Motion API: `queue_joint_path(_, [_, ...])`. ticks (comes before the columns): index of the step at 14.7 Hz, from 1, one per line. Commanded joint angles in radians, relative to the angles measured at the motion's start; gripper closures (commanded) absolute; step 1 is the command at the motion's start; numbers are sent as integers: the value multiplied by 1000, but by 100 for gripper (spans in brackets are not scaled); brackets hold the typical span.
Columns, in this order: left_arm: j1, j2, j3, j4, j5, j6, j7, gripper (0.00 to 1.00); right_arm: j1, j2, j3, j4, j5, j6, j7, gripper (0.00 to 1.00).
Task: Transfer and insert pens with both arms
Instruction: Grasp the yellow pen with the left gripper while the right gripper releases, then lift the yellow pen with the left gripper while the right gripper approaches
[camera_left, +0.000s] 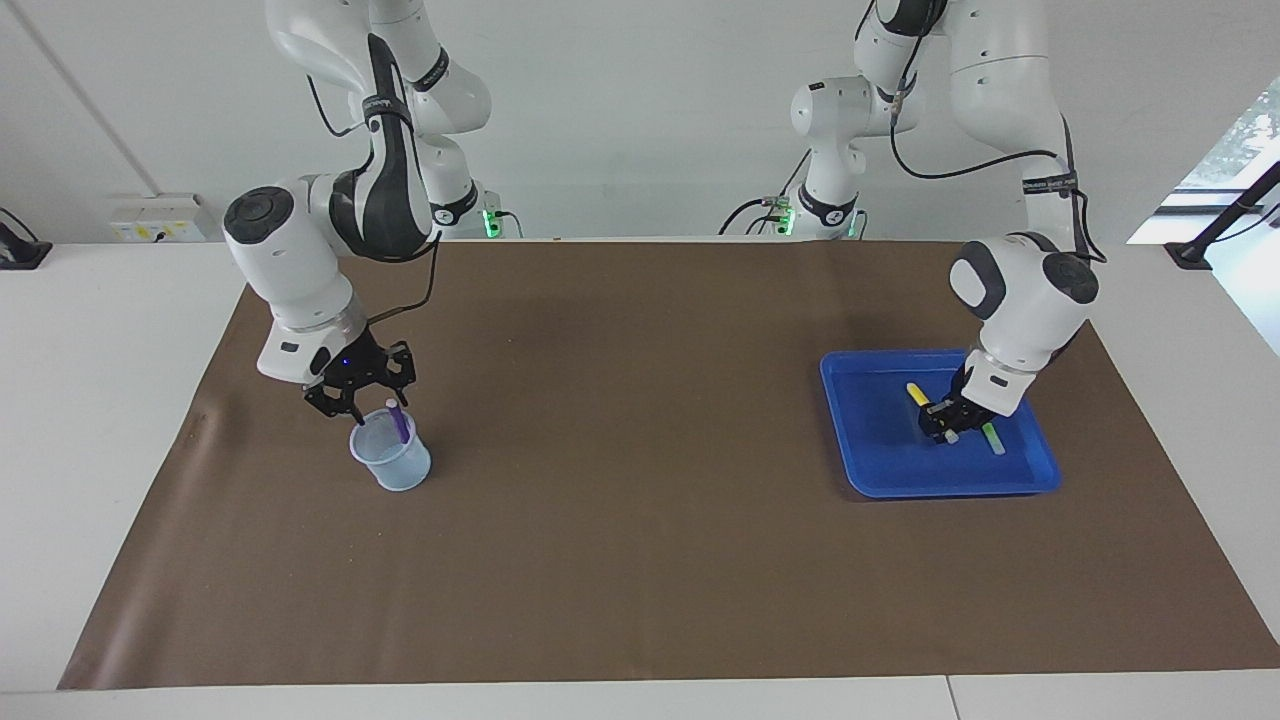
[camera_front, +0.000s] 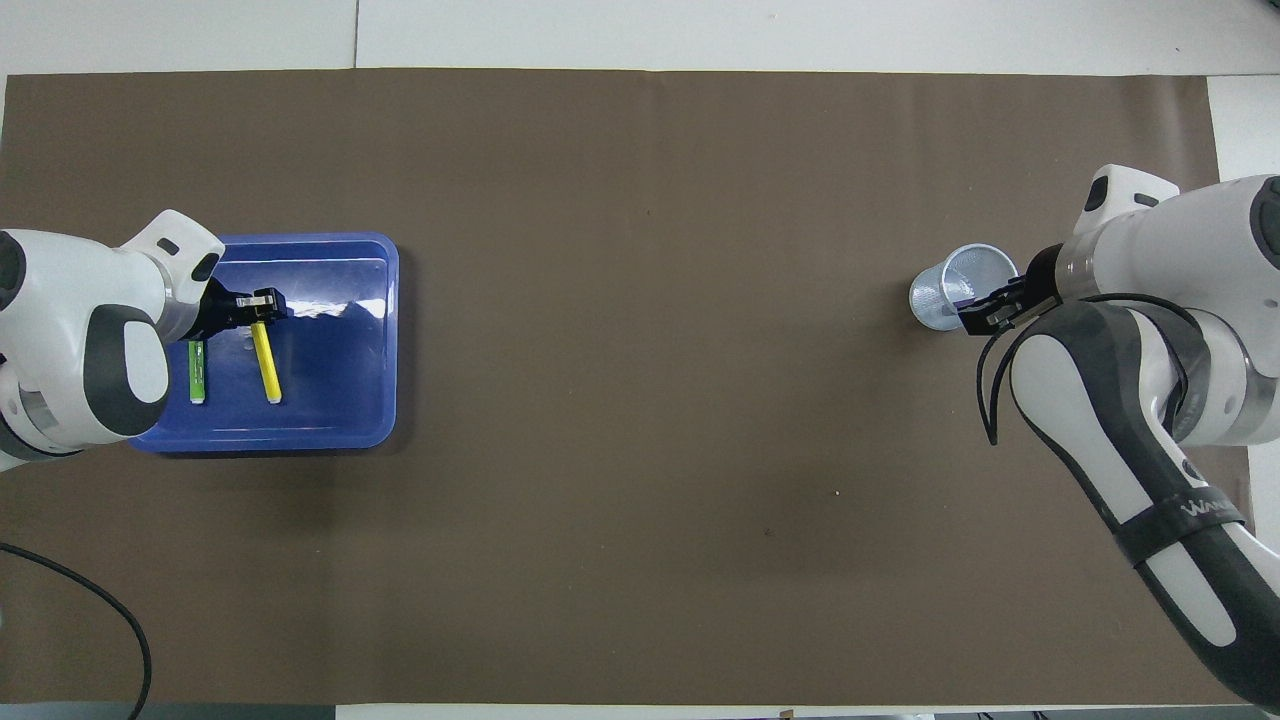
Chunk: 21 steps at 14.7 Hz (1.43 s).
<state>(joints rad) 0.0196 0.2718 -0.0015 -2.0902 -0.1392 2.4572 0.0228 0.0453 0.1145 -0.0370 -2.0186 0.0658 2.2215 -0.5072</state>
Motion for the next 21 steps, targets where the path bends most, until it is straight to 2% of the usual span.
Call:
queue_joint_path(1, [6, -5, 0, -11, 16, 20, -15, 92, -10, 22, 8, 66, 19, -44, -34, 18])
queue_joint_path(2, [6, -5, 0, -10, 16, 17, -15, 76, -10, 27, 8, 93, 19, -78, -34, 18])
queue_joint_path(5, [5, -5, 0, -10, 16, 11, -15, 61, -10, 22, 35, 150, 22, -150, -25, 16])
queue_joint_path(8, [3, -6, 0, -10, 16, -1, -17, 58, -10, 14, 95, 211, 80, -209, 2, 5])
queue_joint_path(9, [0, -8, 0, -10, 16, -6, -17, 62, -10, 14, 104, 228, 126, -227, 33, 1])
queue_joint_path(10, [-3, -9, 0, -11, 16, -15, -18, 89, -10, 14, 117, 239, 176, -236, 65, 0])
queue_joint_path(11, [-6, -9, 3, -10, 16, -21, -20, 100, -10, 14, 132, 244, 230, -238, 99, 0])
queue_joint_path(14, [-10, -16, 3, -8, 16, -35, -23, 100, -10, 11, 179, 245, 377, -227, 270, 0])
queue_joint_path(17, [-12, -42, 3, 2, 16, -89, -27, 100, -8, 13, 251, 245, 472, -172, 480, 0])
queue_joint_path(21, [-41, -86, 0, 74, 16, -254, -159, 100, -8, 13, 334, 232, 597, -73, 676, 0])
